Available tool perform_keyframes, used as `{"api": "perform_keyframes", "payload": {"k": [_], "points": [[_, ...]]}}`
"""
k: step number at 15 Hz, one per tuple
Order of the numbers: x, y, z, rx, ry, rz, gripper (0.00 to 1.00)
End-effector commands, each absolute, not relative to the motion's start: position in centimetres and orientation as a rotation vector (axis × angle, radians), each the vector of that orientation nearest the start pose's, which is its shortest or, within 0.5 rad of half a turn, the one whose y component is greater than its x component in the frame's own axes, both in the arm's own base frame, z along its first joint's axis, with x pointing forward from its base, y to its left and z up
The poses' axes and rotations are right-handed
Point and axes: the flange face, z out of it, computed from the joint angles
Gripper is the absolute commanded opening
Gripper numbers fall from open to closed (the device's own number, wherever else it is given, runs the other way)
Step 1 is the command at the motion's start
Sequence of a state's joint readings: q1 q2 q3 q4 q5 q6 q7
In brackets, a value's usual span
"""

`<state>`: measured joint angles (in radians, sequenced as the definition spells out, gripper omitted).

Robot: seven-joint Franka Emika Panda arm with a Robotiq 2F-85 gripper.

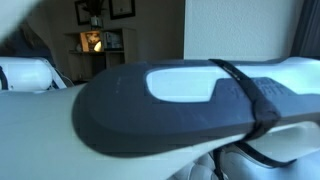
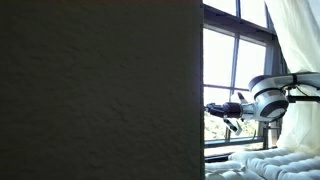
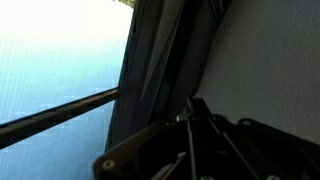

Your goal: Open the slot in the window screen

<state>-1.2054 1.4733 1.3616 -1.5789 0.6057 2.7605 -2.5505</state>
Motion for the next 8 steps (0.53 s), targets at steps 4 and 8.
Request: {"api": "perform_keyframes", "payload": {"k": [4,8], "points": [[70.9,-19.9,23.7,-1.804,-1.134,-2.093,0.0],[71.7,-19.4,24.4,-1.794,-1.143,-2.107,0.0]]}}
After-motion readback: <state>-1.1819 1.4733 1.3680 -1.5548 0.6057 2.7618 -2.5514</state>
